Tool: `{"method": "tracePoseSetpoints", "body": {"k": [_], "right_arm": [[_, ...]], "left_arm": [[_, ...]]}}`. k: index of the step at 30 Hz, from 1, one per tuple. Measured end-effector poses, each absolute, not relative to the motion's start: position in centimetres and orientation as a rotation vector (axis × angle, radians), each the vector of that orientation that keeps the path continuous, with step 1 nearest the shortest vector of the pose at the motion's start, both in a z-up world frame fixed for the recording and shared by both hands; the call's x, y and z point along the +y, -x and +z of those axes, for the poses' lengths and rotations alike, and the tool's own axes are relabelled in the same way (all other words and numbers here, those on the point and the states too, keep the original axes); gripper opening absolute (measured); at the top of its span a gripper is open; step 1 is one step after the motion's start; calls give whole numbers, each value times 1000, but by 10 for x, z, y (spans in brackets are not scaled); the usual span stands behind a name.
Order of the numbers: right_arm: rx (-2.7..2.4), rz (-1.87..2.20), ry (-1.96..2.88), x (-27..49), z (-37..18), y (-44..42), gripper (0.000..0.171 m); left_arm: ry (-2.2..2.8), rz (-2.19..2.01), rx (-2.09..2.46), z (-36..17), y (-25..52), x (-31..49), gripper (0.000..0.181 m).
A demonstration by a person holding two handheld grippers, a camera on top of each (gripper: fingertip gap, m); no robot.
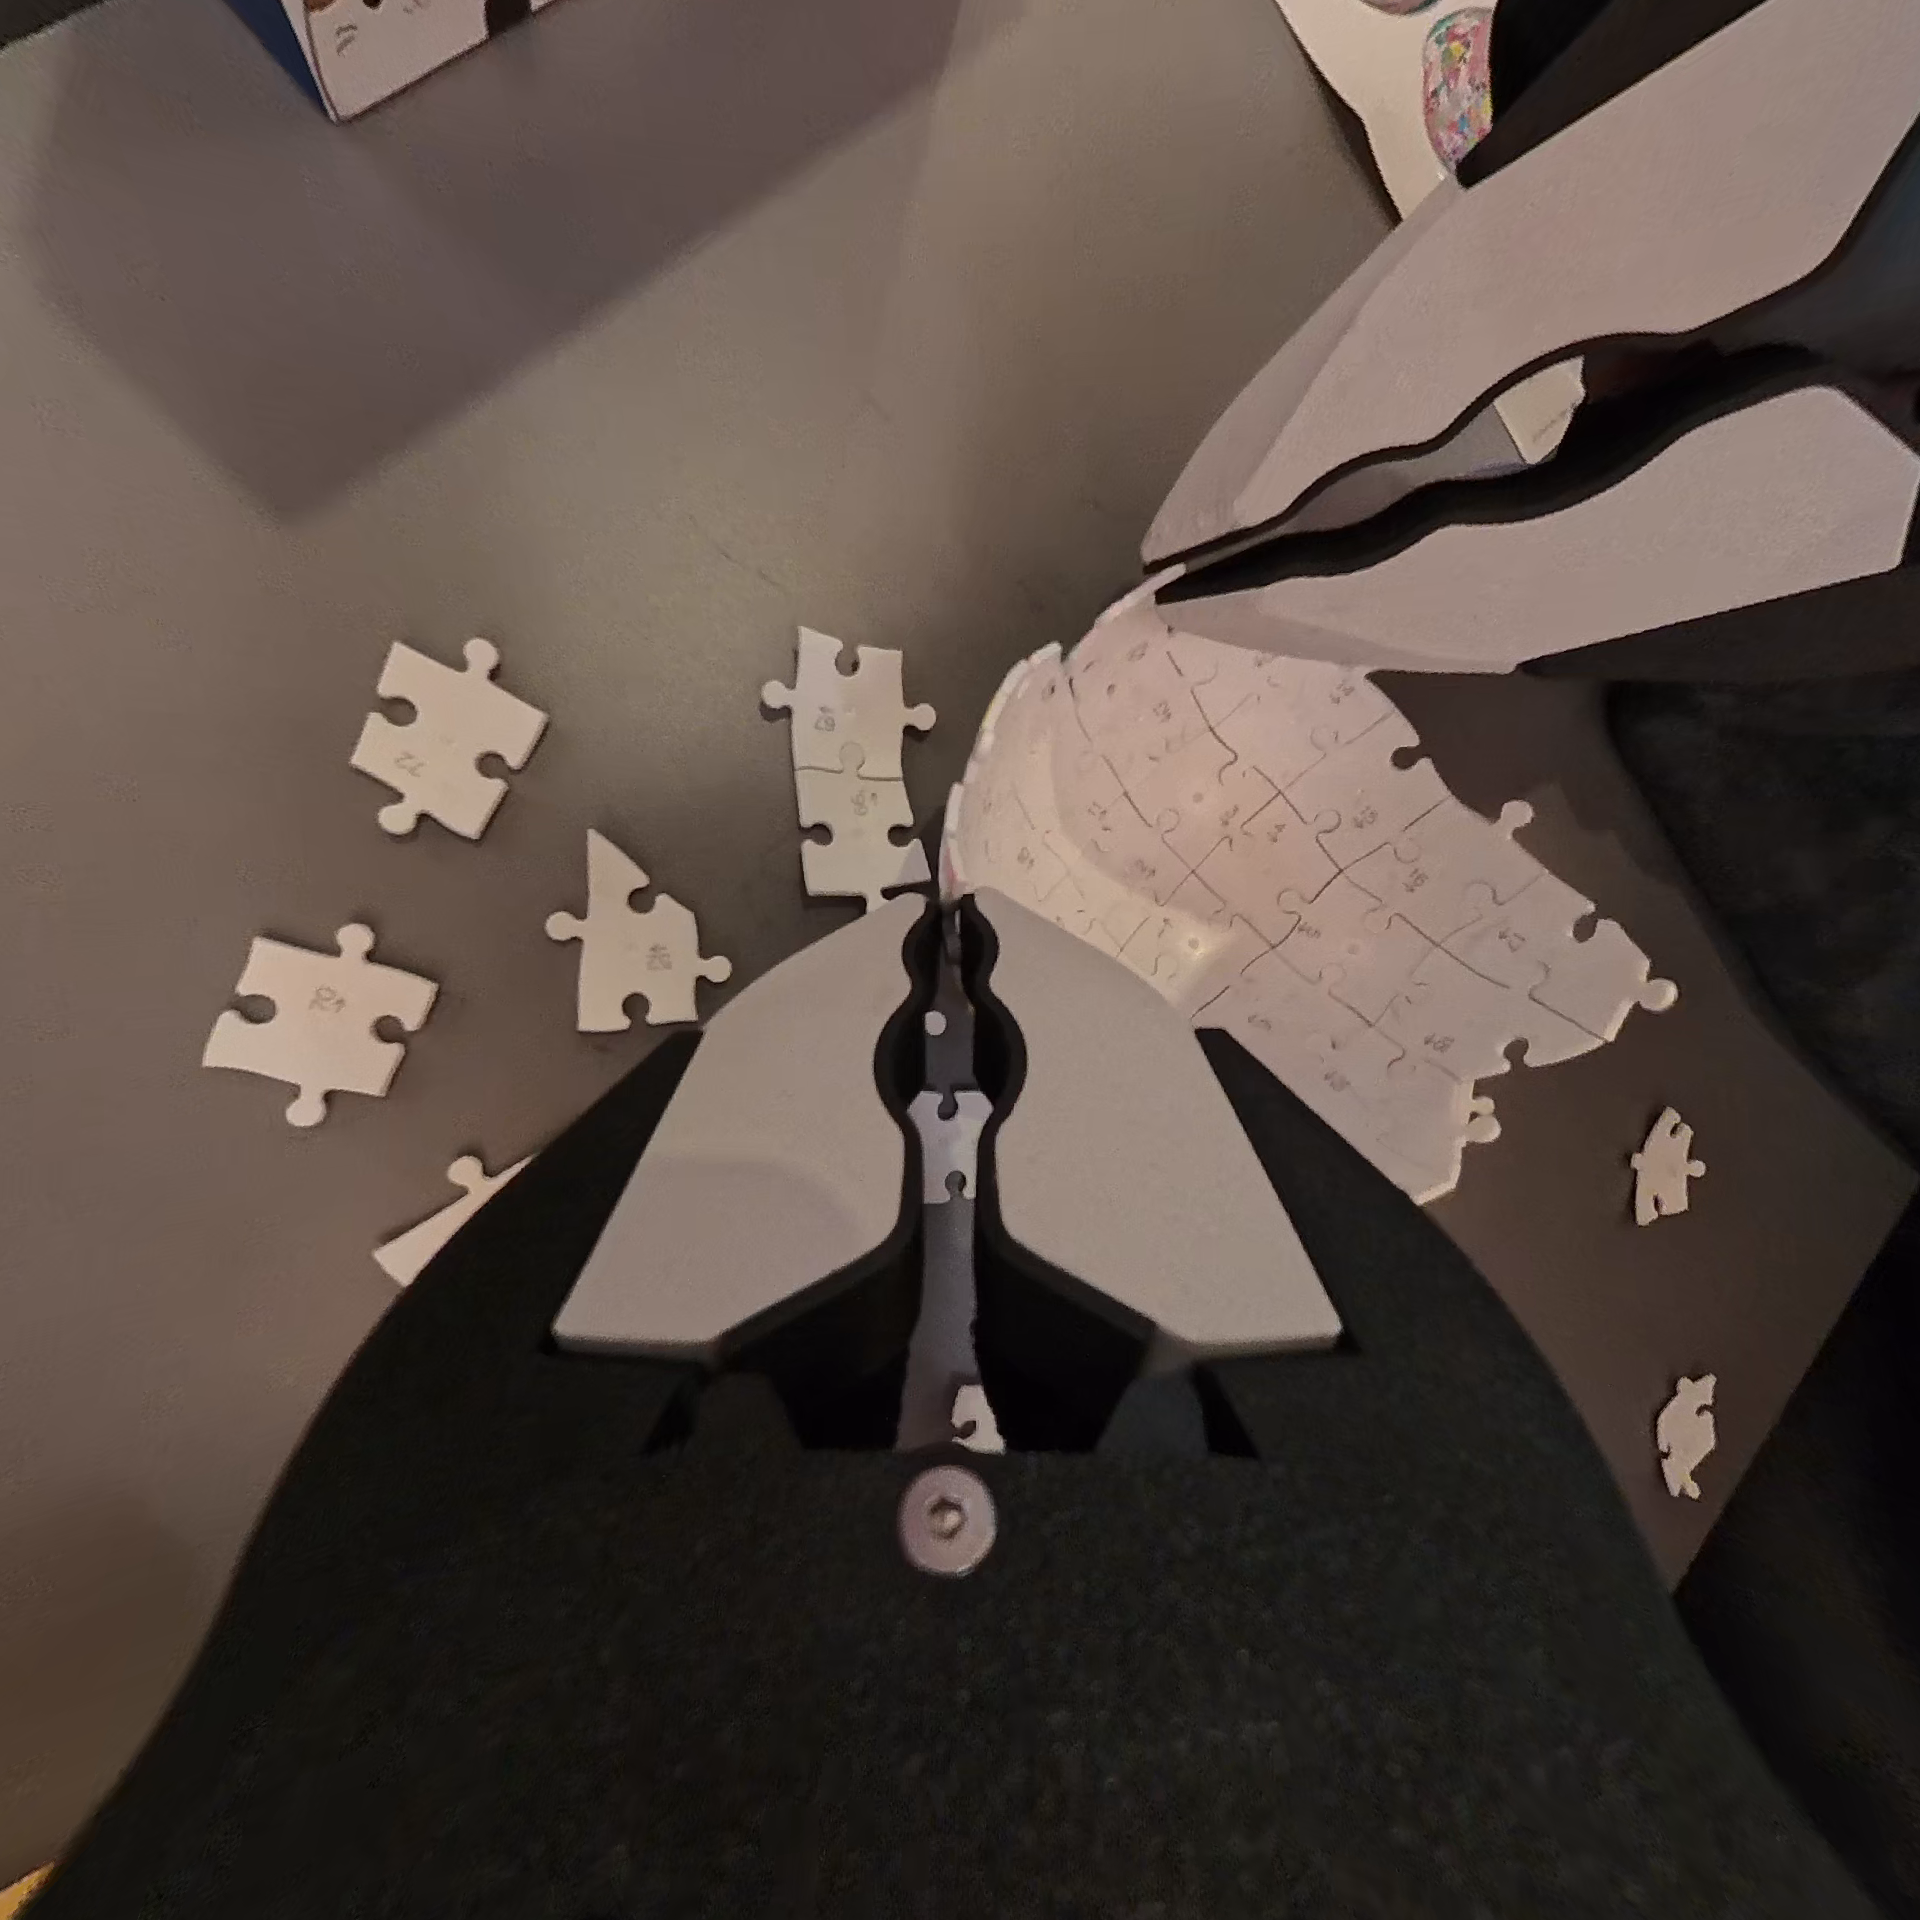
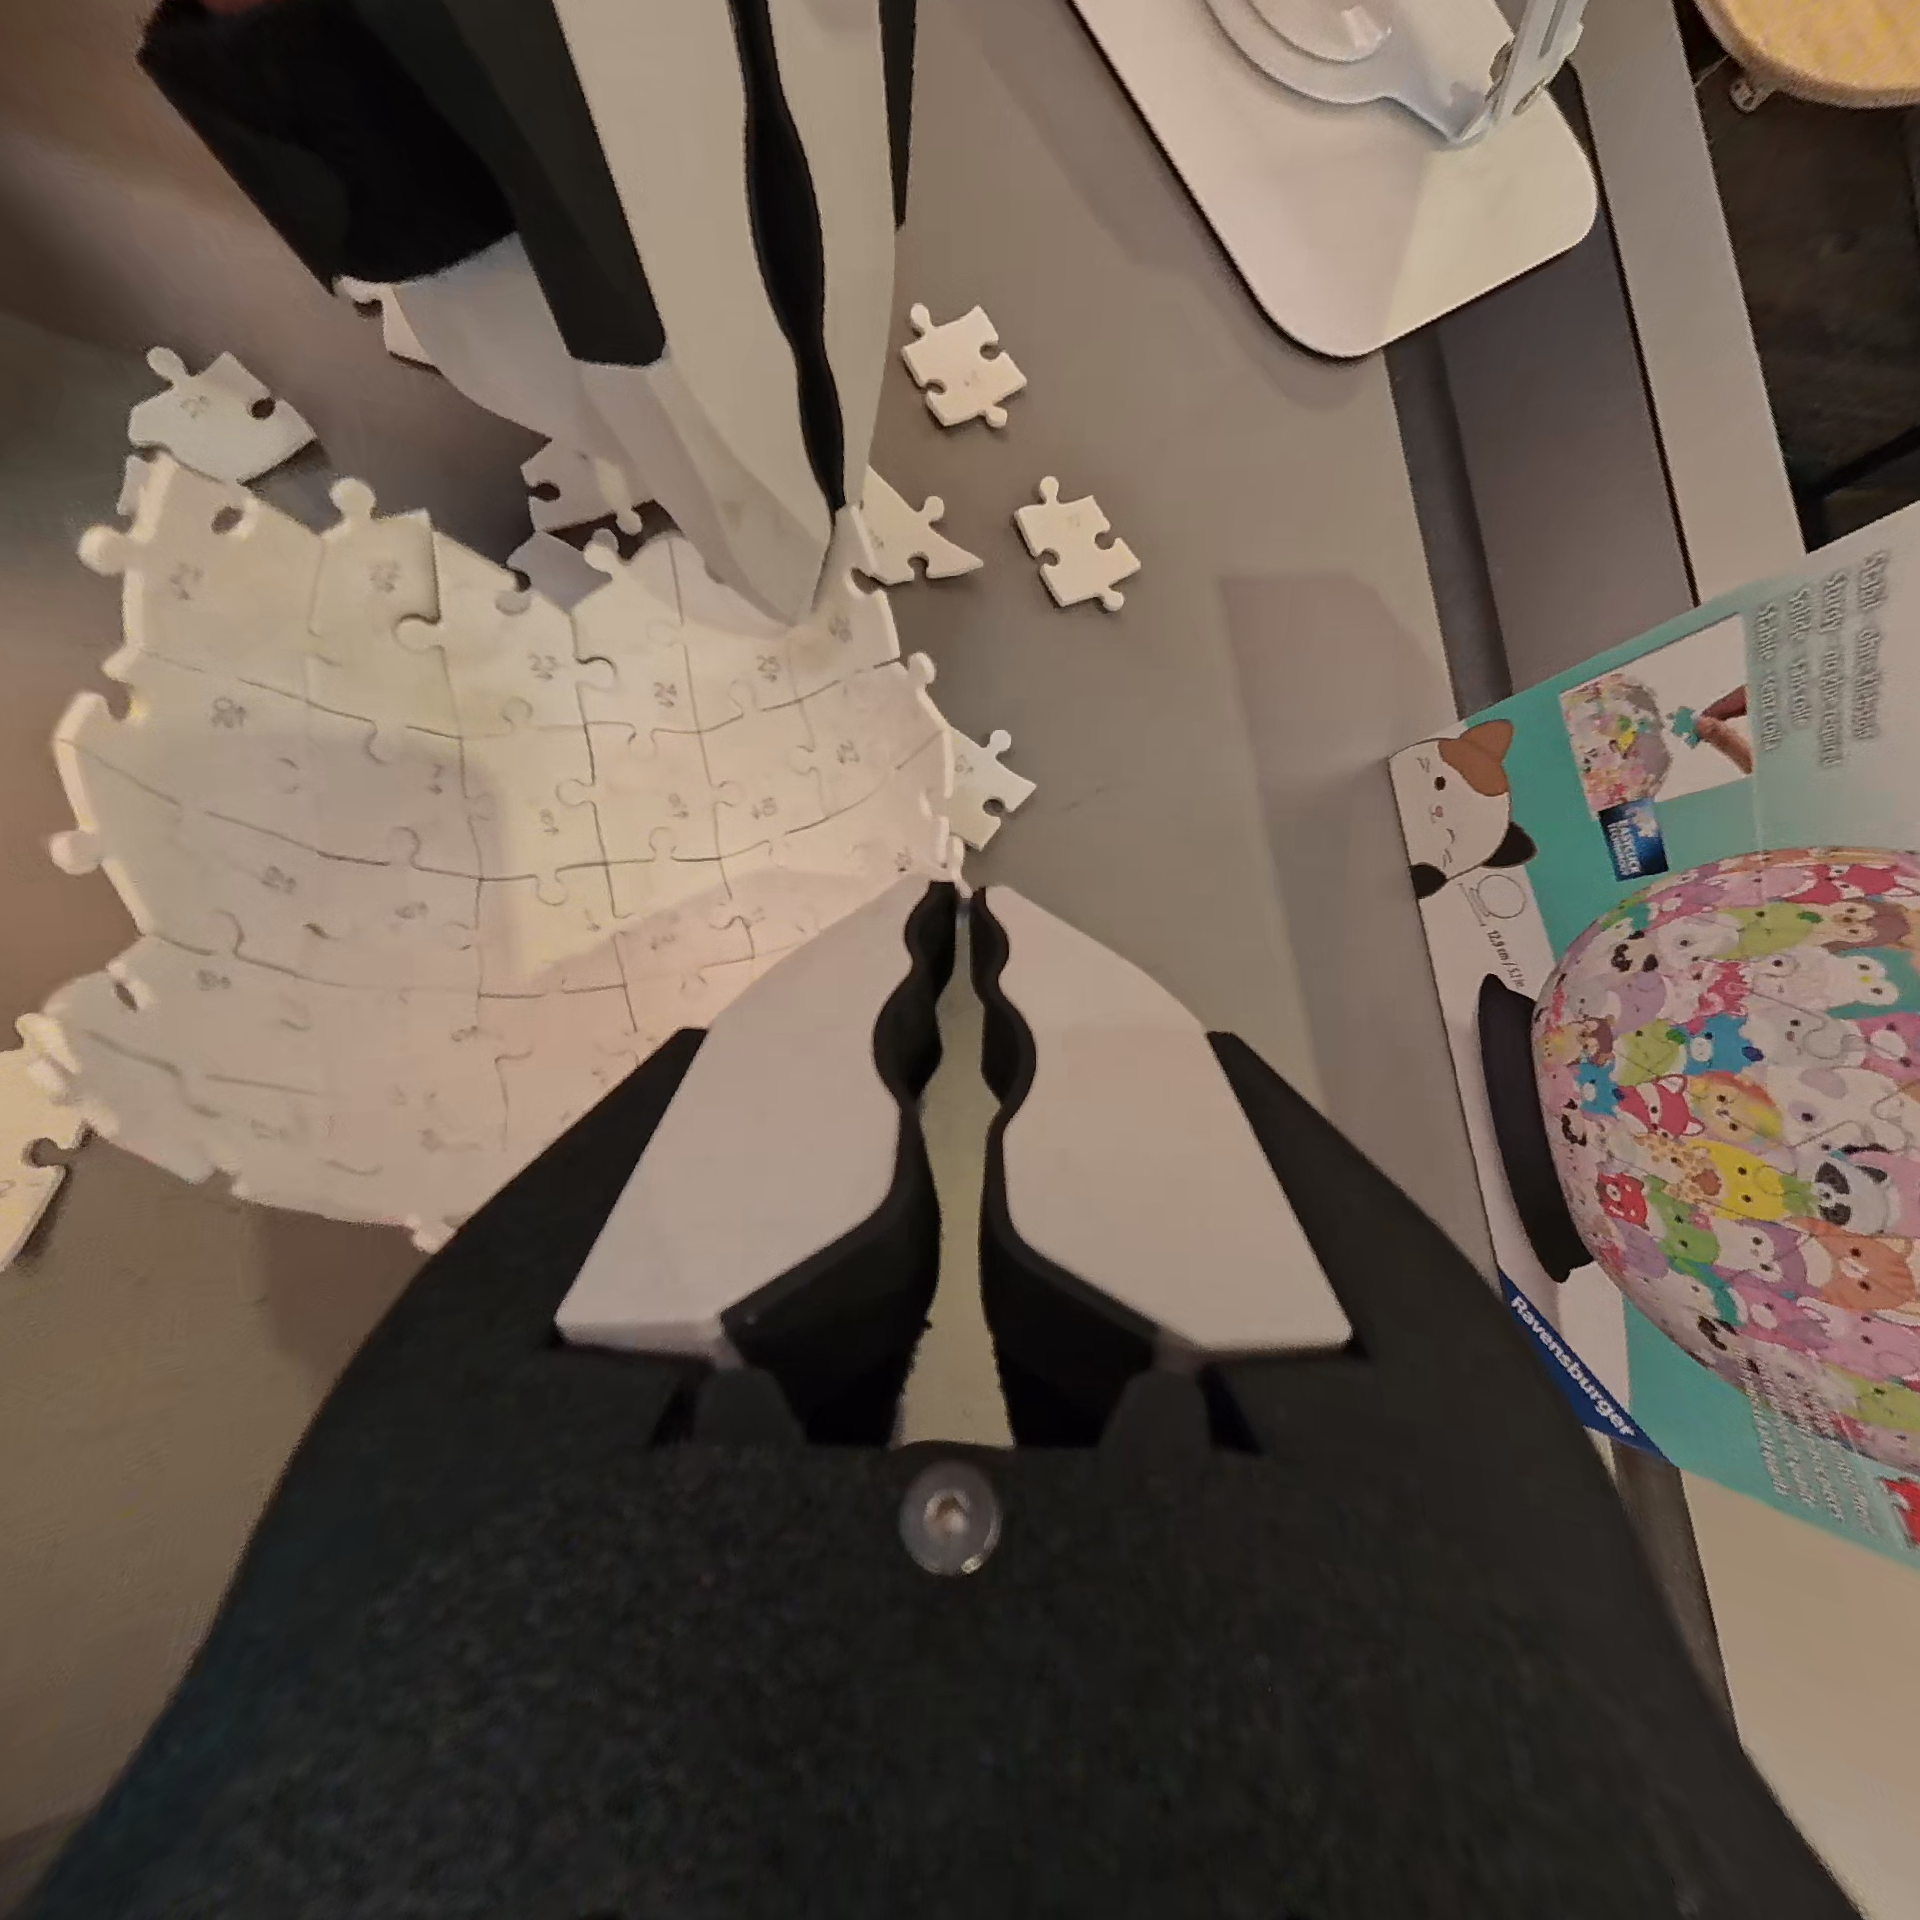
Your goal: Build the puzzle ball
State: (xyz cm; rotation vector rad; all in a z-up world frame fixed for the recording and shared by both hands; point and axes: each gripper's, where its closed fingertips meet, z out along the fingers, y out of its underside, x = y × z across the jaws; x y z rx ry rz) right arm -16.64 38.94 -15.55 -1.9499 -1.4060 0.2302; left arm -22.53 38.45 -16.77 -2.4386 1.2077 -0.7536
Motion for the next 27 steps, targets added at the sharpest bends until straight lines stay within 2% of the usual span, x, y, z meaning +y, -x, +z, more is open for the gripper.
{"method": "tracePoseSetpoints", "body": {"k": [9, 15, 27], "right_arm": [[-1388, 269, 1975, 390, -156, 167, 3], [-1367, 297, 1999, 391, -156, 166, 3], [-1346, 286, 2071, 397, -161, 161, 4]], "left_arm": [[2385, -875, 1188, -154, 225, 385, 16], [2376, -835, 1257, -164, 225, 384, 26], [2391, -829, 1303, -174, 220, 379, 24]]}}
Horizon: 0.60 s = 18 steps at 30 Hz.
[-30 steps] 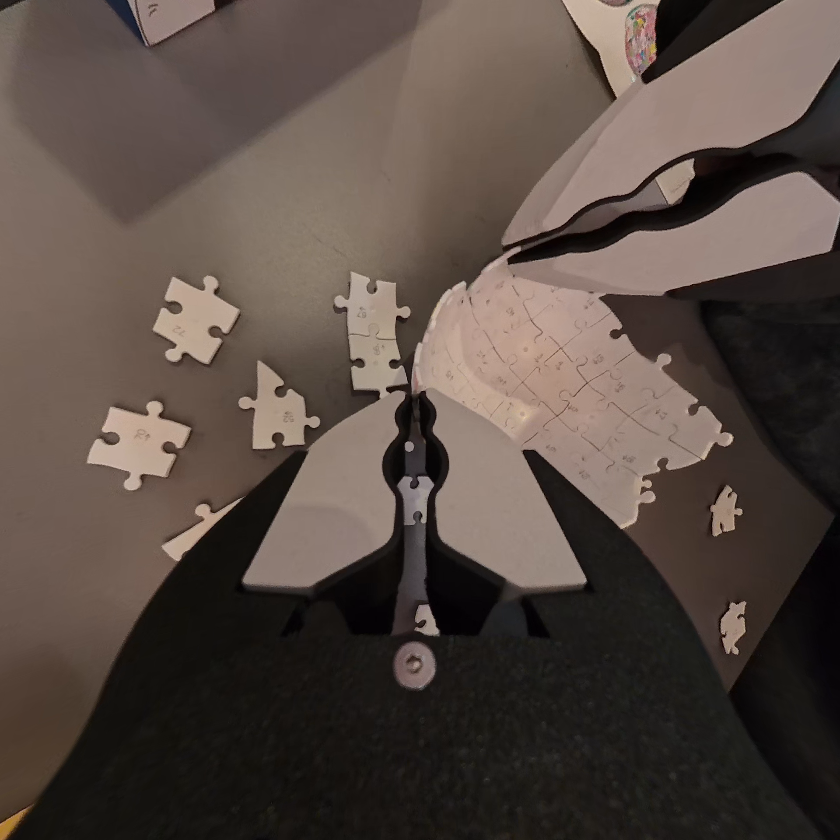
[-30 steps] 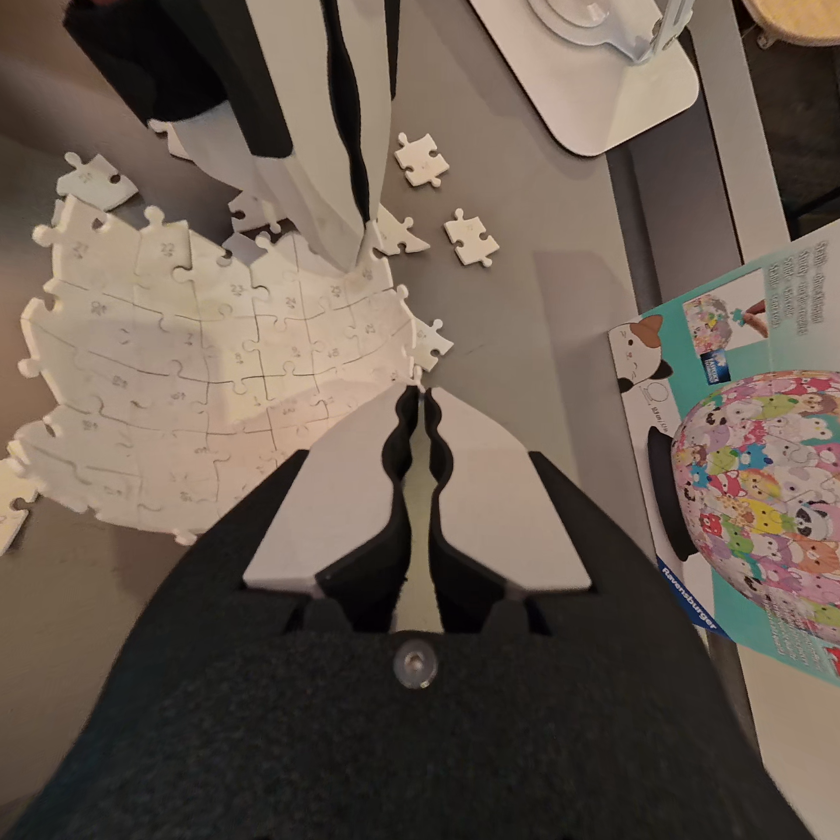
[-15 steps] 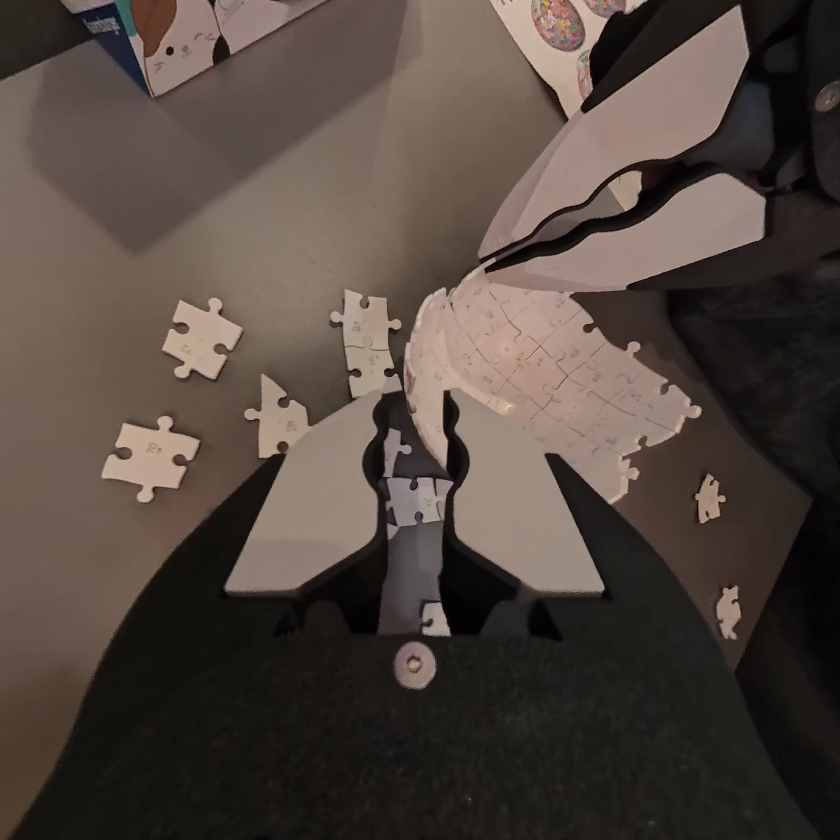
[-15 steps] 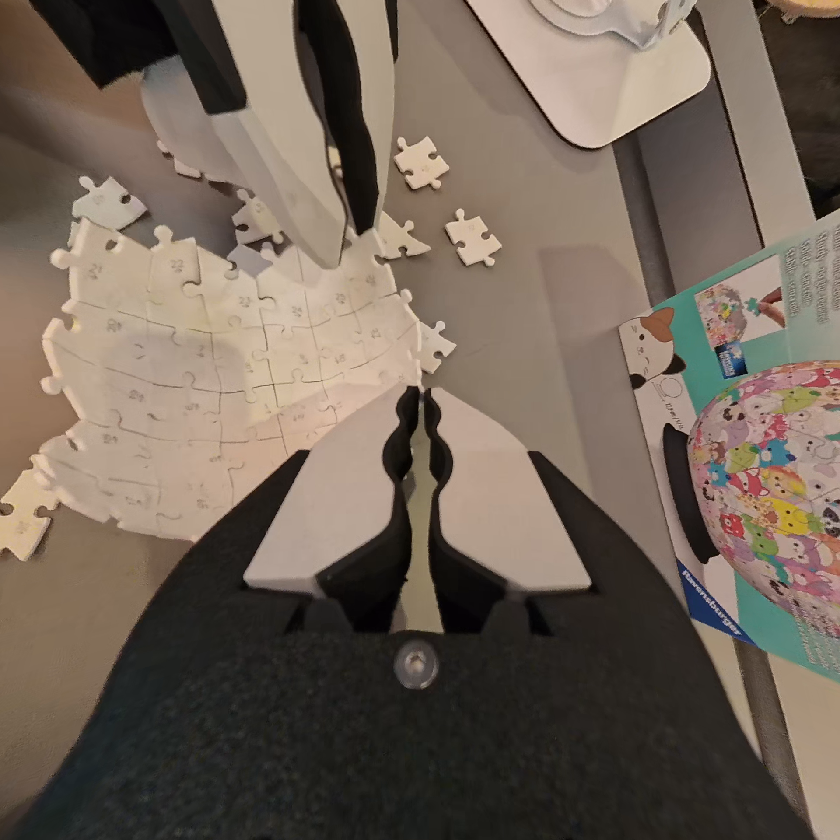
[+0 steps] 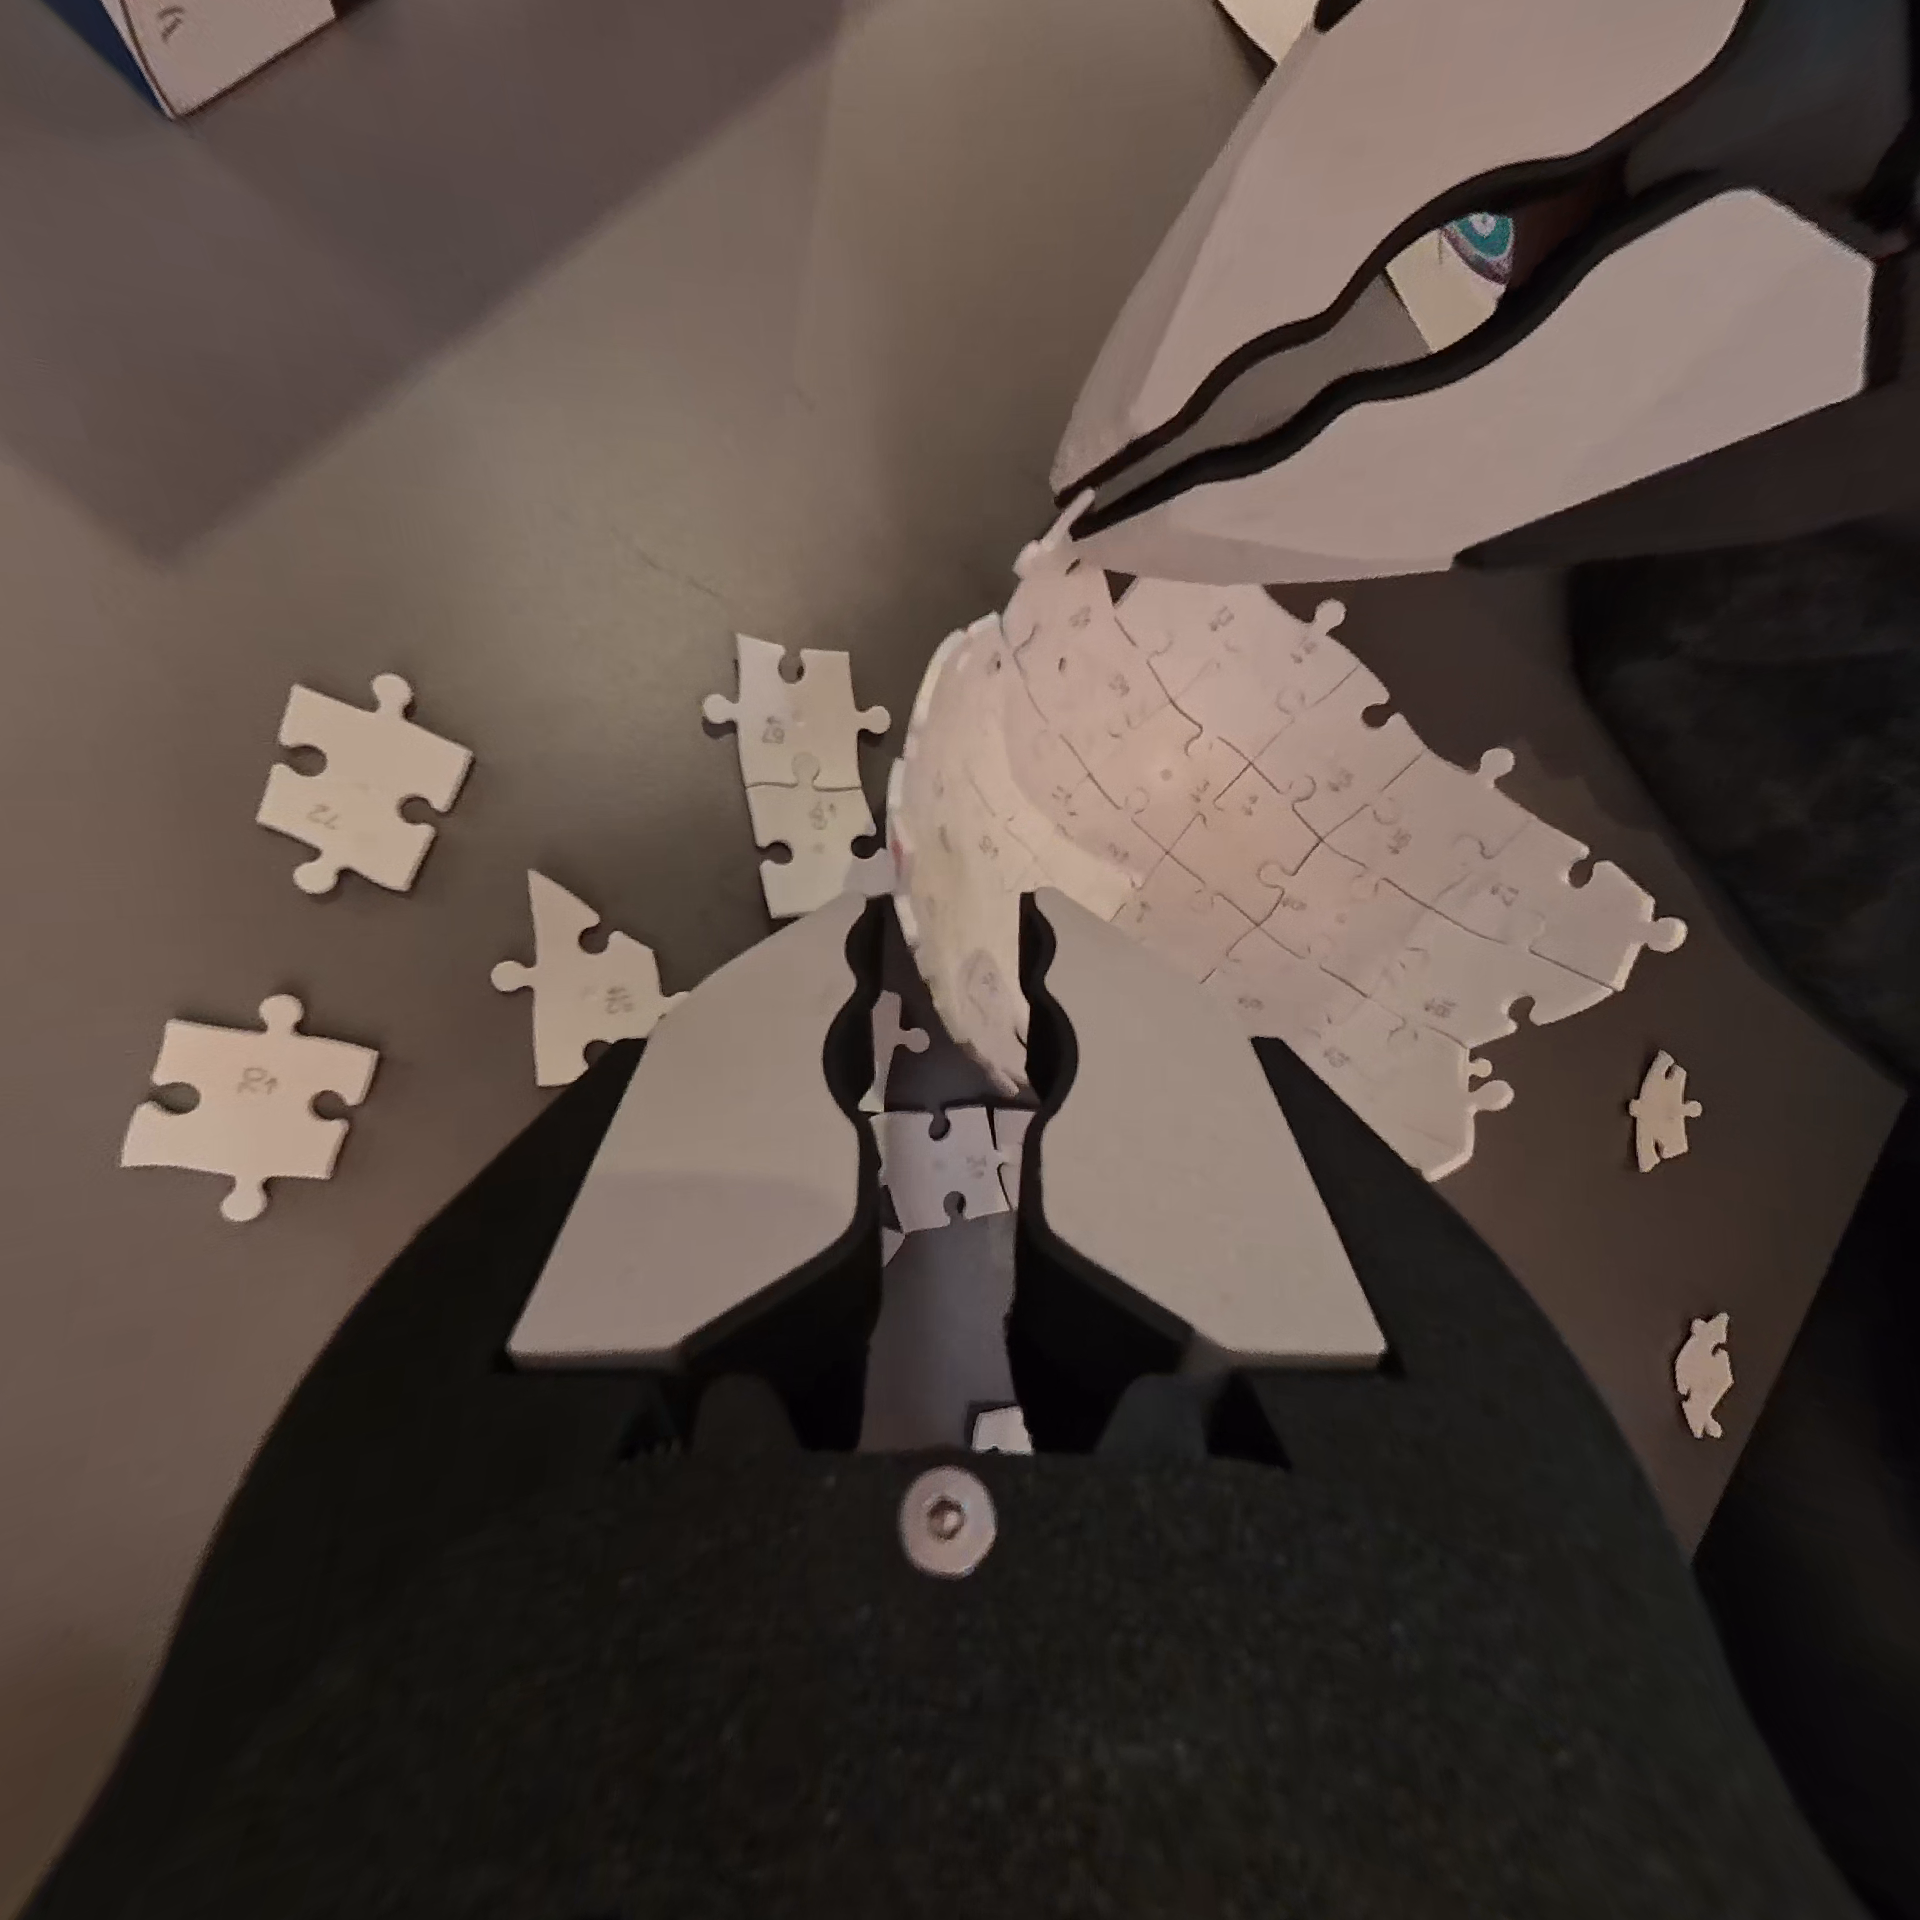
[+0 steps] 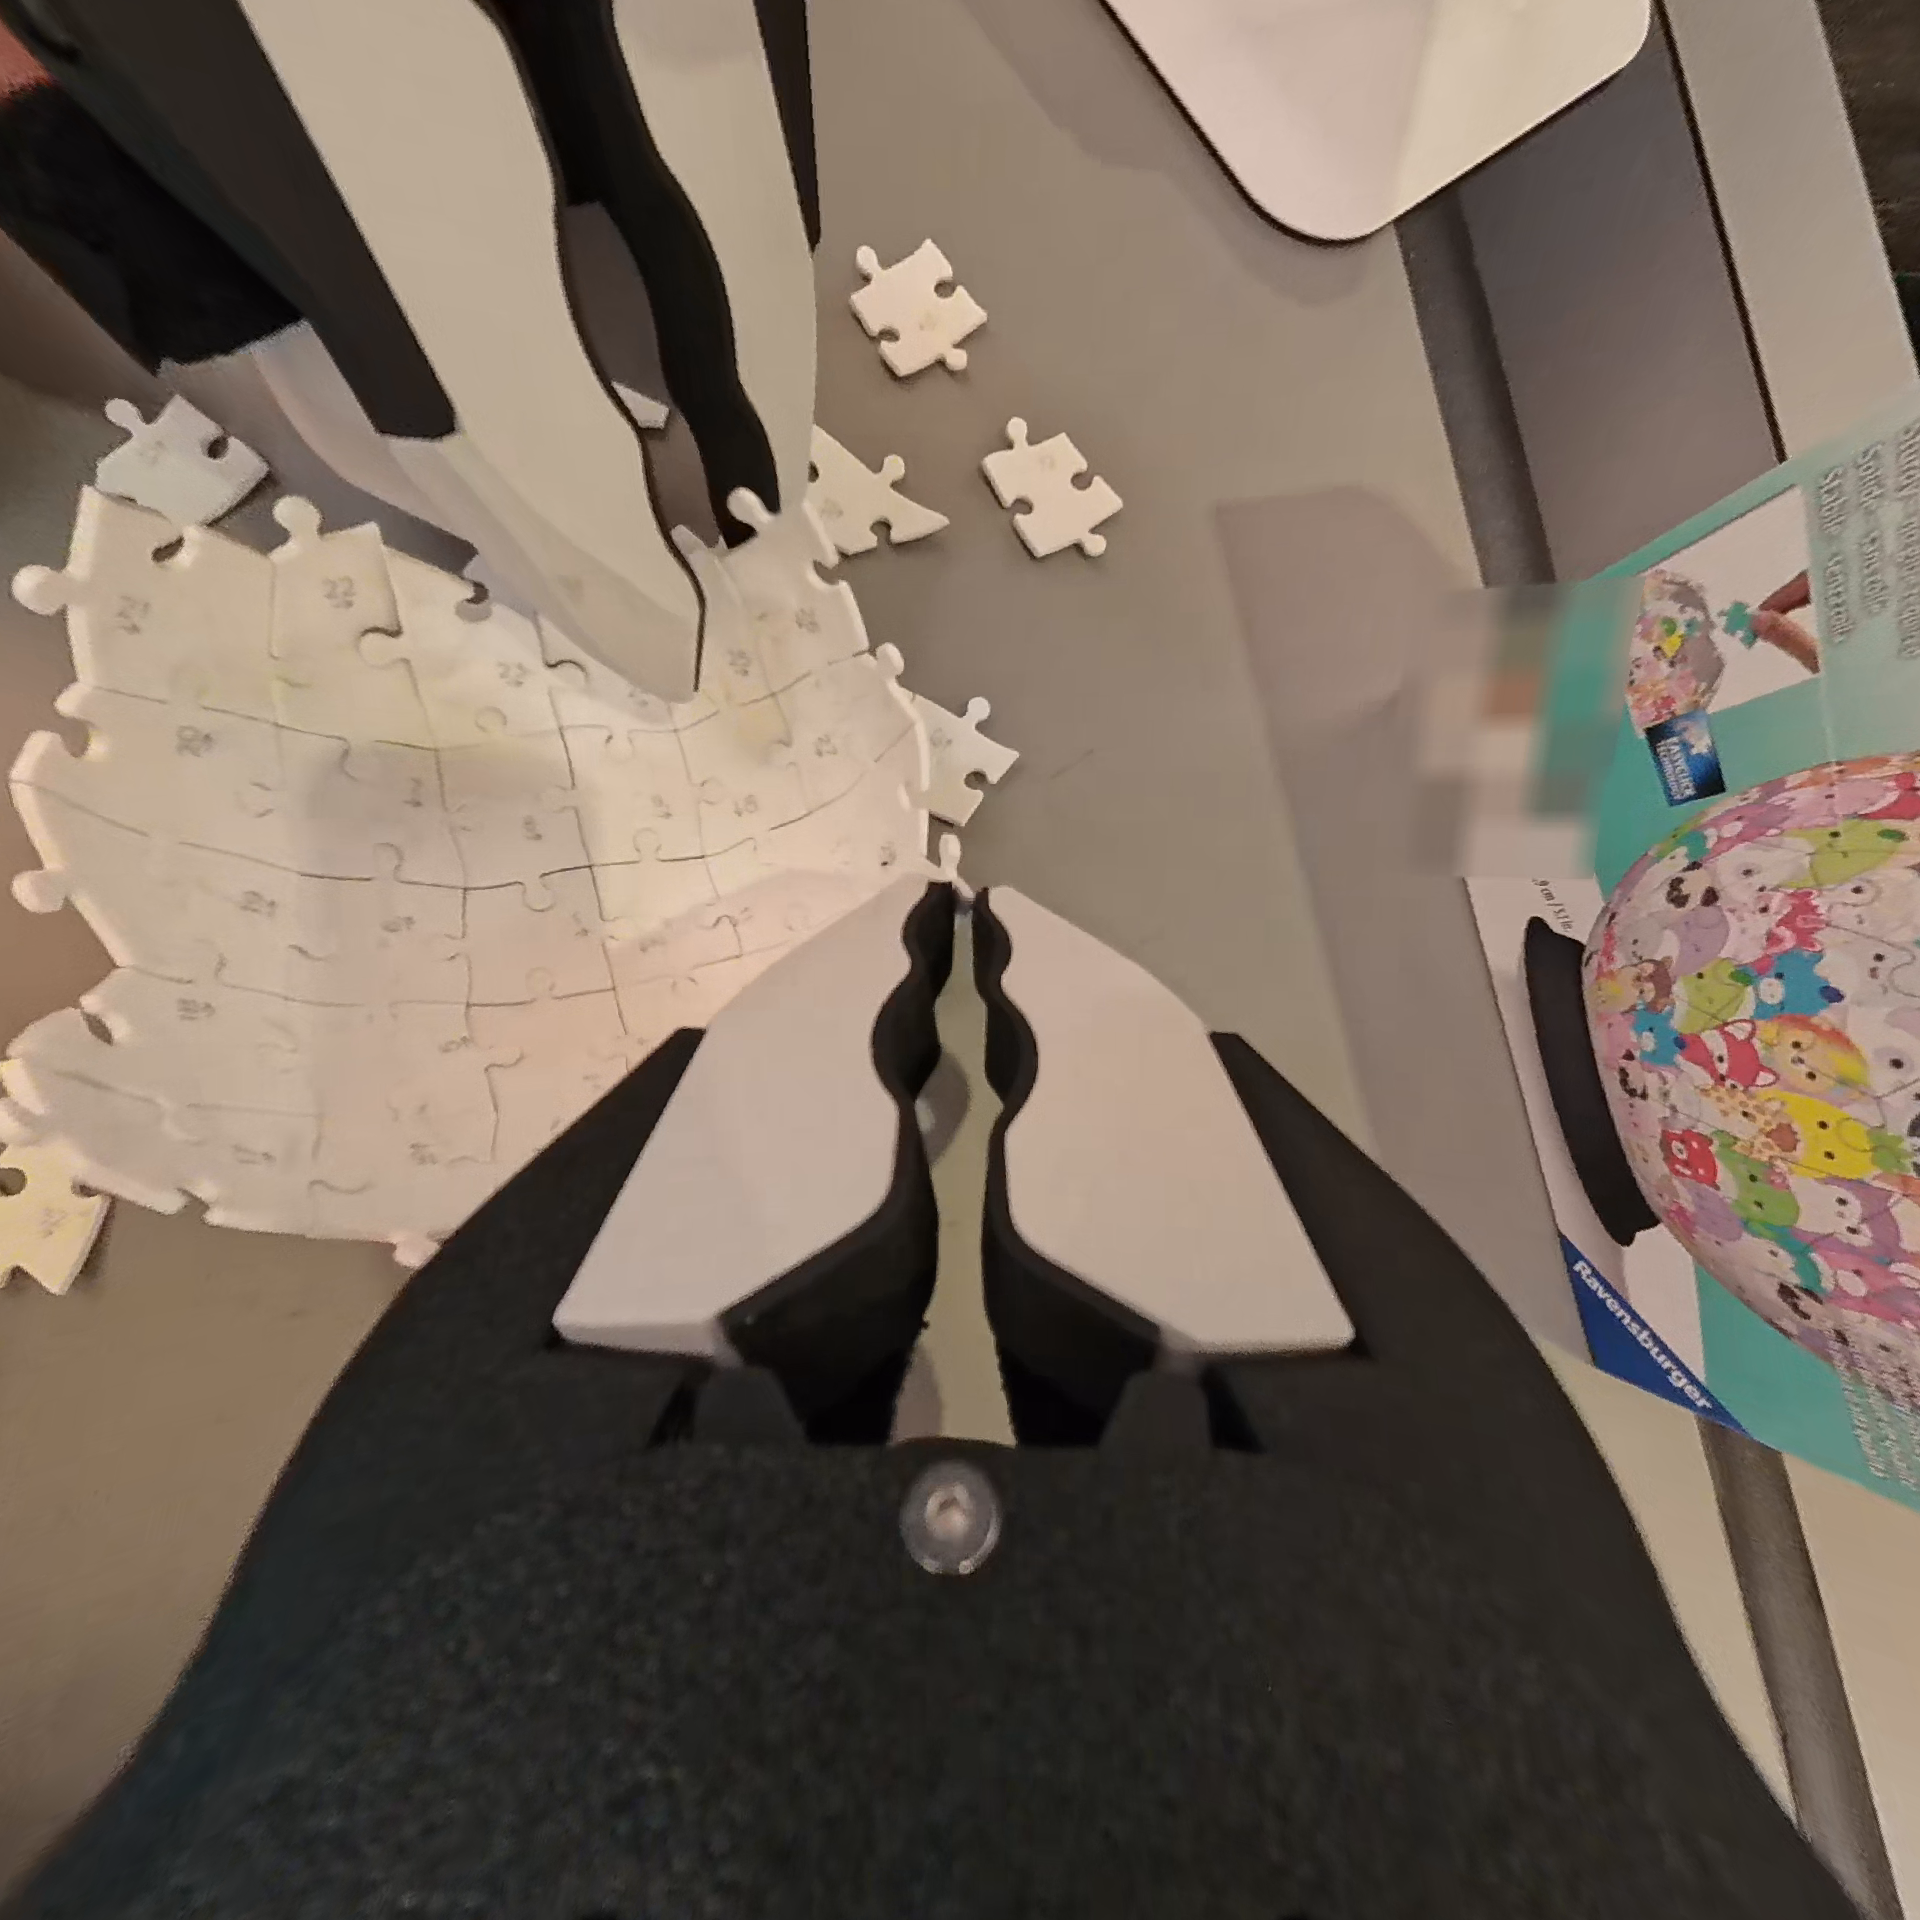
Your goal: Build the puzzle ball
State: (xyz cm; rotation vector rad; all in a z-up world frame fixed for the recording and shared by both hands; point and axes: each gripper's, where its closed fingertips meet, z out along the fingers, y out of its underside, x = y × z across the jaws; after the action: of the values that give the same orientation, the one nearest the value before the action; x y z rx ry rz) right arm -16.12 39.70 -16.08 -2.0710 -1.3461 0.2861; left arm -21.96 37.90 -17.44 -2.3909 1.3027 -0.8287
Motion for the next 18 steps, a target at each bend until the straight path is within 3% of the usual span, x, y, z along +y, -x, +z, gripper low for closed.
{"method": "tracePoseSetpoints", "body": {"k": [18], "right_arm": [[-1357, 249, 2105, 399, -161, 155, 4]], "left_arm": [[2415, -805, 1311, -180, 222, 379, 19]]}}
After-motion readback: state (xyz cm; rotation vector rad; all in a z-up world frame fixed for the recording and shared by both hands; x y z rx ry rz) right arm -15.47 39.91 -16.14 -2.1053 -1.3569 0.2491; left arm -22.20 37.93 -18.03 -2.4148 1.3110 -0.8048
